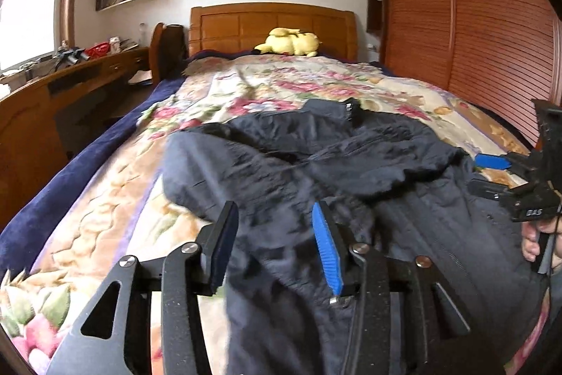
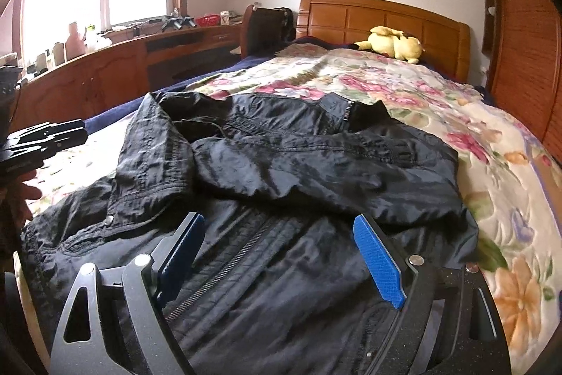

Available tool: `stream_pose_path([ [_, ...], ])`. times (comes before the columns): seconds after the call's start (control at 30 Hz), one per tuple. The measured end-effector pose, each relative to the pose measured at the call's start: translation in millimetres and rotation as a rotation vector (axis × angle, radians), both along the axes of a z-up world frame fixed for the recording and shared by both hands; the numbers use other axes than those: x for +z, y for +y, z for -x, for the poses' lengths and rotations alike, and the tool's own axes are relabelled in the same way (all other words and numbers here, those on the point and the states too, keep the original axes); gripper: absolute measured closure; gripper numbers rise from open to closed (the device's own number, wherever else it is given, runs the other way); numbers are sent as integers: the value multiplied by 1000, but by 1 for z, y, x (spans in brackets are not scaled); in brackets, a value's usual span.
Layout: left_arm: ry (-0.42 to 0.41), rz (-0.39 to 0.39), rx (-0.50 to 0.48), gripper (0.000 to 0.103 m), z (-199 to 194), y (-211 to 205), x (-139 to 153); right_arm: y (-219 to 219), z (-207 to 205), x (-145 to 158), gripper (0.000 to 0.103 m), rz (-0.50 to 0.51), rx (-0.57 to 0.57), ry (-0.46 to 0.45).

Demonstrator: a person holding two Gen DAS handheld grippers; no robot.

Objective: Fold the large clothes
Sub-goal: 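Fold the held sleeve across the jacket front and open the left tool, then bring the right tool to the jacket hem by the snap button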

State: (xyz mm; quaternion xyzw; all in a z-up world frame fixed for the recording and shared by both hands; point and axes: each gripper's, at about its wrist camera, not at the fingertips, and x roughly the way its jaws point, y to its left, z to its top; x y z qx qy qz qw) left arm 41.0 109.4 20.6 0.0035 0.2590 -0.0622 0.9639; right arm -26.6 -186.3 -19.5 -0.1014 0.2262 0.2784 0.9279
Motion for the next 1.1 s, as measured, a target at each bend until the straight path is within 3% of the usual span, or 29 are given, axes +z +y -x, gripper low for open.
stream_pose_path([
  [0.13, 2, 3, 28, 40, 1, 17, -4, 27, 5, 3, 15, 24, 47, 5],
  [0.27, 3, 25, 44, 38, 0, 33, -3, 56, 5, 5, 15, 62, 85, 12],
  [0.43, 13, -20, 63, 28, 2, 41, -5, 92, 3, 3, 15, 96, 154, 41],
  [0.83, -26, 32, 101, 27, 13, 70, 4, 166, -14, -32, 16, 215, 270, 147],
  [1.1, -25, 28, 137, 24, 17, 85, 2, 183, -18, -49, 16, 300, 271, 167],
])
